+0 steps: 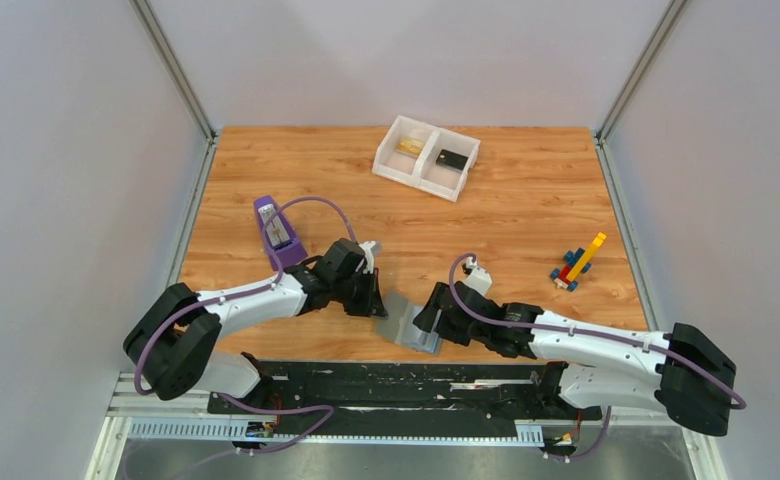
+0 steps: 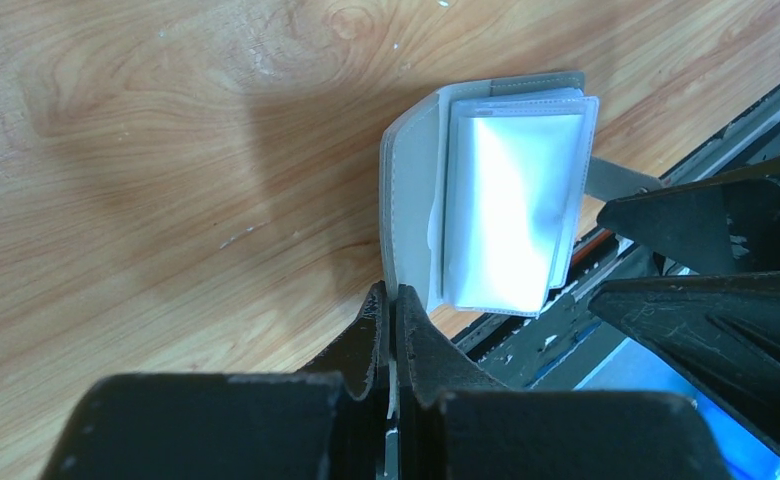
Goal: Take the credit cards out of the card holder
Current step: Open the card holder at the center of the board.
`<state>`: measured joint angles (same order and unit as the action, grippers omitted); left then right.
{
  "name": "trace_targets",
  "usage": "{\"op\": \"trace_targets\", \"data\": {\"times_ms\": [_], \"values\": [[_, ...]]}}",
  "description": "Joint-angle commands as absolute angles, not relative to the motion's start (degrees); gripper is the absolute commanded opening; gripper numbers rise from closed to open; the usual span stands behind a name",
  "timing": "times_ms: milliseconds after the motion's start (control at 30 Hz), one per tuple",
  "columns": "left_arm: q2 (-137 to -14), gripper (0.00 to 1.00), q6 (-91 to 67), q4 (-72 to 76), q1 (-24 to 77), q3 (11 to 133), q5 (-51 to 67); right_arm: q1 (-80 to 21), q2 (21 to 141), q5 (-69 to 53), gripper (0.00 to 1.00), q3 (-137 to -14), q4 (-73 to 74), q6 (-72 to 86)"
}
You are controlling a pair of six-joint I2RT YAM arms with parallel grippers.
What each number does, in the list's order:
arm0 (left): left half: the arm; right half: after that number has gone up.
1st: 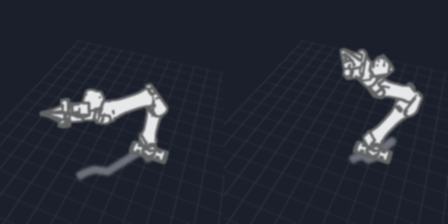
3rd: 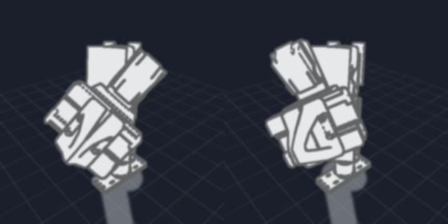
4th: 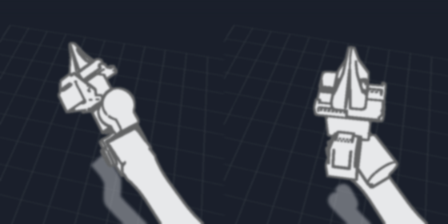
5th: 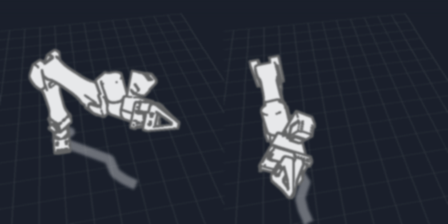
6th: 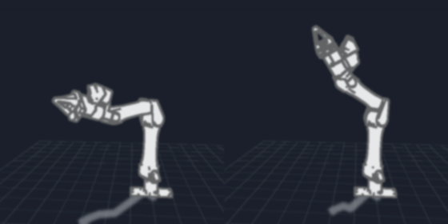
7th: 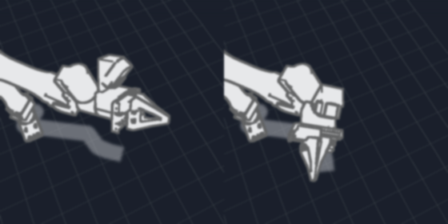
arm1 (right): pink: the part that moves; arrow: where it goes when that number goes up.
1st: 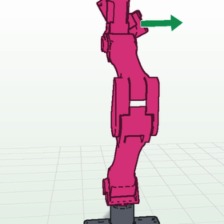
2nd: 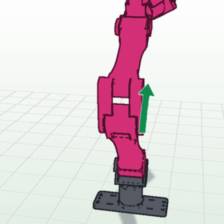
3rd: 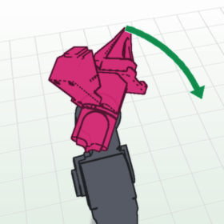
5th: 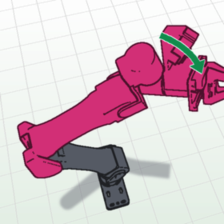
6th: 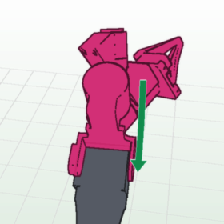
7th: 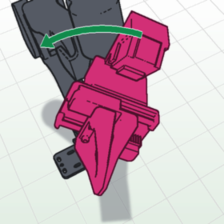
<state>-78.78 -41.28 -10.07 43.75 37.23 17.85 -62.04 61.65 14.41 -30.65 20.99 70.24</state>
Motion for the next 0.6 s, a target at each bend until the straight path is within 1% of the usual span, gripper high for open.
{"op": "trace_targets", "data": {"times_ms": [0, 167, 333, 567], "values": [[-77.81, 0.0, -41.93, -8.6, 43.95, 36.23, 17.71, -61.21, 63.64, 13.7, 0.64, -30.37, 16.34, 71.59], [-77.15, 0.0, -42.01, -8.68, 43.95, 35.89, 17.58, -60.78, 65.13, 13.8, 0.64, -30.15, 15.03, 72.32], [-76.99, 0.0, -42.42, -7.83, 43.95, 35.41, 18.21, -60.66, 66.34, 12.11, 0.63, -29.8, 9.51, 70.28], [-77.5, 0.0, -43.45, -6.28, 43.99, 34.65, 19.44, -60.71, 66.72, 9.3, 0.56, -29.59, -0.18, 65.09]]}}
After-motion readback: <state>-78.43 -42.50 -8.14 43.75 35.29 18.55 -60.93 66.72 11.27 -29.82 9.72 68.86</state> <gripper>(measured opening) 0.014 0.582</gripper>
